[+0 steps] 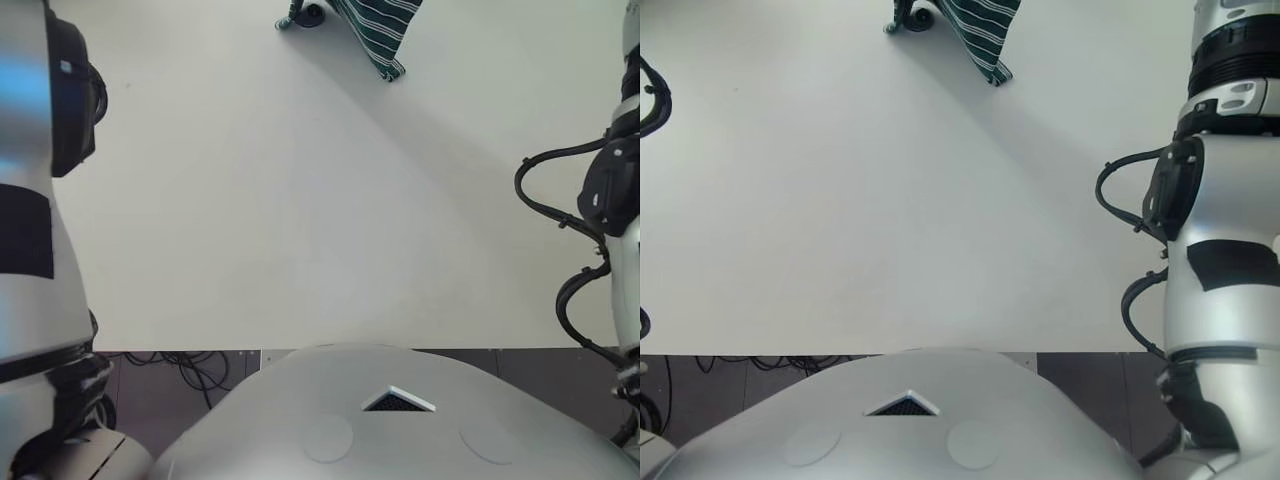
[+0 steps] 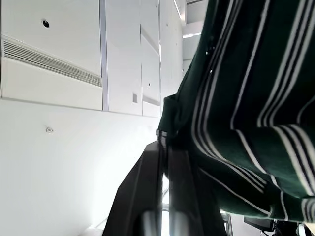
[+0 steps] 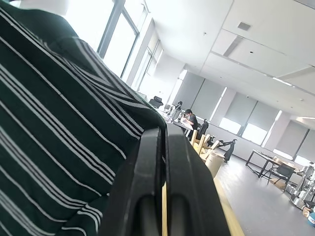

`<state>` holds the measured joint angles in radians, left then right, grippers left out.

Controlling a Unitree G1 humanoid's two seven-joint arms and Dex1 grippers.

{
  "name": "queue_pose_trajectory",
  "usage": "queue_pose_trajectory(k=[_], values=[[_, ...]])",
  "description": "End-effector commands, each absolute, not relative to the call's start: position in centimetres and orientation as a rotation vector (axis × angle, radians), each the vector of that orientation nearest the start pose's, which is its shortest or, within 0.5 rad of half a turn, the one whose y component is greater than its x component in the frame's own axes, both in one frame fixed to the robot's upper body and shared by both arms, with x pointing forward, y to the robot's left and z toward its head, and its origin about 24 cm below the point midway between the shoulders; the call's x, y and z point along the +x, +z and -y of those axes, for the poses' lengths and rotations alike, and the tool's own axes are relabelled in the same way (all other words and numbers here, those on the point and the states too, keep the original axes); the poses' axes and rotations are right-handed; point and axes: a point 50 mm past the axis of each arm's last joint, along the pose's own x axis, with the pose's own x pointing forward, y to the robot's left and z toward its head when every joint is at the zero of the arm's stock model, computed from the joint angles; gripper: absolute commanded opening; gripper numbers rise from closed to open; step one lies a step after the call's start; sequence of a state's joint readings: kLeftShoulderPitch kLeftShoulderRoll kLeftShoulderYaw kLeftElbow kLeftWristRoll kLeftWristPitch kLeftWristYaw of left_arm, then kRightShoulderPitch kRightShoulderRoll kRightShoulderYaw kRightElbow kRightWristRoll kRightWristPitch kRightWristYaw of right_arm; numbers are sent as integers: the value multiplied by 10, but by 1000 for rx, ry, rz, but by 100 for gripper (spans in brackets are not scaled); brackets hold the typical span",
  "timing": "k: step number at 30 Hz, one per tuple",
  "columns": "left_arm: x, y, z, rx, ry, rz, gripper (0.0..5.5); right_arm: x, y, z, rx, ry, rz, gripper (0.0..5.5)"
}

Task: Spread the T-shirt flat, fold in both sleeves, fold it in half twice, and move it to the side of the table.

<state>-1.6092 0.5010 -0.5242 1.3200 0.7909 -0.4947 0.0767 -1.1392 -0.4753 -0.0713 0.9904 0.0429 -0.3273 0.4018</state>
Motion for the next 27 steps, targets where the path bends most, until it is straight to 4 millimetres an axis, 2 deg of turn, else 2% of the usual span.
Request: queue_pose_trajectory(k=[1, 4, 7, 9, 10, 12, 14, 16, 18, 20, 23, 27], values=[[409, 280, -156, 1485, -404, 536, 0, 383, 219, 189, -479, 576, 433, 1], [385, 235, -182, 1235, -738, 481, 0, 340, 186, 185, -532, 948, 395, 1], [338, 199, -211, 977, -1051, 381, 0, 295, 161, 197, -469, 1218, 286, 1], [299, 178, -215, 856, -1233, 274, 0, 272, 150, 207, -427, 1302, 204, 1], [273, 165, -216, 800, -1325, 211, 0, 260, 145, 212, -391, 1336, 160, 1], [233, 154, -211, 704, -1471, 114, 0, 241, 138, 218, -331, 1398, 82, 1], [194, 144, -205, 634, -1618, -28, 0, 211, 116, 220, -316, 1487, -76, 1], [169, 126, -204, 655, -1692, -154, 0, 182, 91, 222, -347, 1547, -229, 1], [158, 100, -210, 735, -1681, -245, 0, 162, 73, 224, -370, 1564, -330, 1], [153, 83, -214, 826, -1654, -288, 0, 154, 68, 225, -362, 1556, -362, 1], [144, 67, -212, 960, -1627, -302, 0, 144, 62, 223, -363, 1547, -391, 1], [134, 56, -211, 1052, -1596, -290, 0, 133, 52, 221, -356, 1528, -424, 1]])
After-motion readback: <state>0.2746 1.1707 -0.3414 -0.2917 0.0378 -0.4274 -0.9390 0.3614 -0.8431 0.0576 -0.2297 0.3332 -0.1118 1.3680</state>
